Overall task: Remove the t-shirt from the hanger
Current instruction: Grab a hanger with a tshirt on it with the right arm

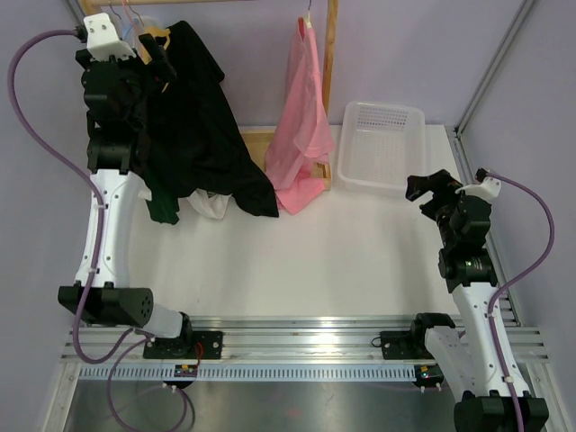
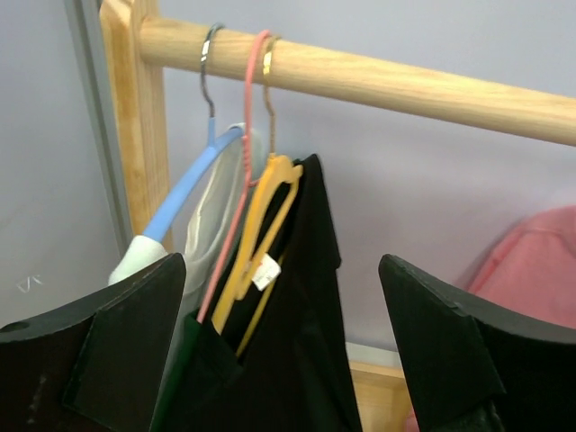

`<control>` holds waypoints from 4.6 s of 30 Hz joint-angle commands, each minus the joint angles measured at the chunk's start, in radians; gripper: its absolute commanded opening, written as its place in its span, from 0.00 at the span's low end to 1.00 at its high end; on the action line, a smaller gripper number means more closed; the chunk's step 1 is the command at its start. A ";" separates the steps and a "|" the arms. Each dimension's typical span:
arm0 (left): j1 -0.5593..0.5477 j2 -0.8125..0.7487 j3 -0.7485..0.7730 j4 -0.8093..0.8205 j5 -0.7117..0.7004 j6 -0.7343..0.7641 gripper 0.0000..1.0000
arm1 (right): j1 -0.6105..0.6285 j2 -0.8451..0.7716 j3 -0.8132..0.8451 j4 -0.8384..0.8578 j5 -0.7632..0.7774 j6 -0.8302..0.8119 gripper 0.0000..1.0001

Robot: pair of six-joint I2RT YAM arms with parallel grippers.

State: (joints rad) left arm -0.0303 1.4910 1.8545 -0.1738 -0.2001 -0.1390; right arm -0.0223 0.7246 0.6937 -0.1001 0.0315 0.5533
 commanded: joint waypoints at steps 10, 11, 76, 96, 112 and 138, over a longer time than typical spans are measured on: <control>-0.031 -0.308 -0.325 0.198 0.146 -0.002 0.99 | -0.001 0.055 0.135 0.033 -0.108 -0.006 0.99; -0.031 -0.323 -0.368 0.207 0.152 -0.010 0.99 | -0.001 0.073 0.160 0.034 -0.120 -0.003 0.99; -0.063 -0.586 -0.837 0.375 0.272 0.035 0.99 | 0.396 0.938 1.375 -0.127 -0.085 -0.164 1.00; -0.065 -0.578 -0.833 0.296 0.288 0.064 0.99 | 0.579 1.303 1.948 -0.437 0.317 -0.348 0.77; -0.068 -0.526 -0.816 0.290 0.286 0.075 0.99 | 0.619 1.317 1.943 -0.412 0.352 -0.400 0.16; -0.094 -0.502 -0.813 0.292 0.291 0.079 0.99 | 0.654 1.210 1.604 0.138 0.305 -0.500 0.00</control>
State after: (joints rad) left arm -0.1177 0.9894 1.0000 0.0891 0.0750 -0.0753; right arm 0.6277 2.0033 2.3211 -0.1452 0.3790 0.0639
